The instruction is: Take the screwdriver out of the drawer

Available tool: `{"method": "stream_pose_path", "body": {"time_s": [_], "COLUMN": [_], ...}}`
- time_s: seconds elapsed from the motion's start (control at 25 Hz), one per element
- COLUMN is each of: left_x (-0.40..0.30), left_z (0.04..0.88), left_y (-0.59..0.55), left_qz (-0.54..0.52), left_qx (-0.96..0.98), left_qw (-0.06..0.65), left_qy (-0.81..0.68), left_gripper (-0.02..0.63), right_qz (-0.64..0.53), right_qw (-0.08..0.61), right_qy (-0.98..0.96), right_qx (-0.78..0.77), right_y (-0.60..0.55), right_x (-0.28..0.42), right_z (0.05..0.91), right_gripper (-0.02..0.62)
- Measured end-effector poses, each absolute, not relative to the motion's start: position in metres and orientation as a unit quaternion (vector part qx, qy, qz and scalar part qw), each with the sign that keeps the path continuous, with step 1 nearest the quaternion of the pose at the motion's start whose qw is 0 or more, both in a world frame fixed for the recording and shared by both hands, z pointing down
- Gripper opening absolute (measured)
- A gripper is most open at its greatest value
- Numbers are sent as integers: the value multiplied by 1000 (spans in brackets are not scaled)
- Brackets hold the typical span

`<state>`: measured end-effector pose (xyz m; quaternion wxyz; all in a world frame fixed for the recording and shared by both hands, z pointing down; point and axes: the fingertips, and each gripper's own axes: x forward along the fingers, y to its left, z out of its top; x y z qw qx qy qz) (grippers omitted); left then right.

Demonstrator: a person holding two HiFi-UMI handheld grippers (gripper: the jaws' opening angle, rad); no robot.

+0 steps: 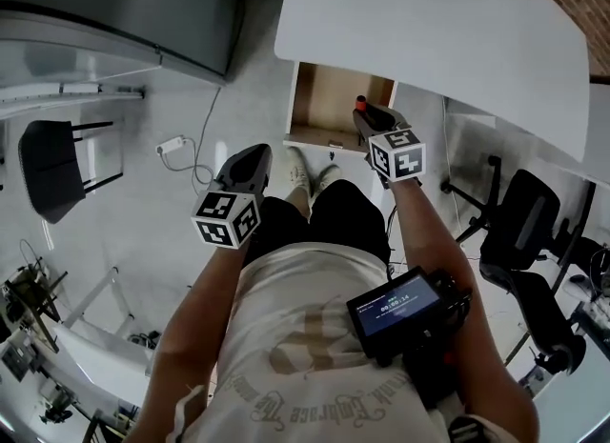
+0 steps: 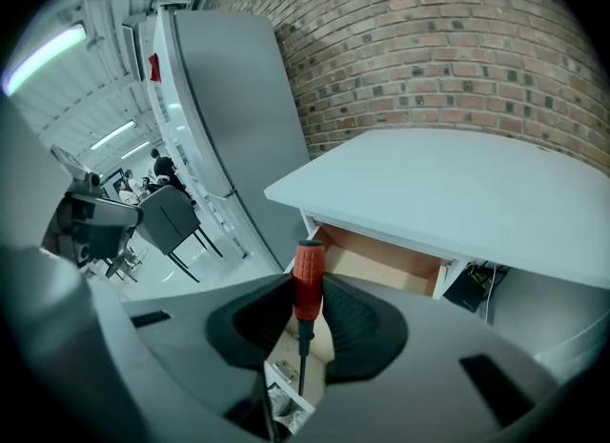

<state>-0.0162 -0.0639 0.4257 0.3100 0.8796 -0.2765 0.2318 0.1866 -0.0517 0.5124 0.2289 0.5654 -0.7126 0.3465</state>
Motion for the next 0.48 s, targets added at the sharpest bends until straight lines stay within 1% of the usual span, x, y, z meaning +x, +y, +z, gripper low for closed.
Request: {"method": "stream_pose_path", "body": {"time_s": [0.28,0.48], "left_x": [-4,-1], "left_z": [399,388], "left_y": [-77,-80], "left_qz": [231,225], "left_qx": [906,914], "left_qw": [271,257], "left_qy": [-229,-217], "left_gripper": [20,20], "right_qz": [327,305], "right_qw": [201,175], "right_qy": [-717,-733], "right_qx": [582,582], "right_y": [-54,-51], "right_x": [193,187], "right_z": [471,438], "right_gripper": [109,109]}}
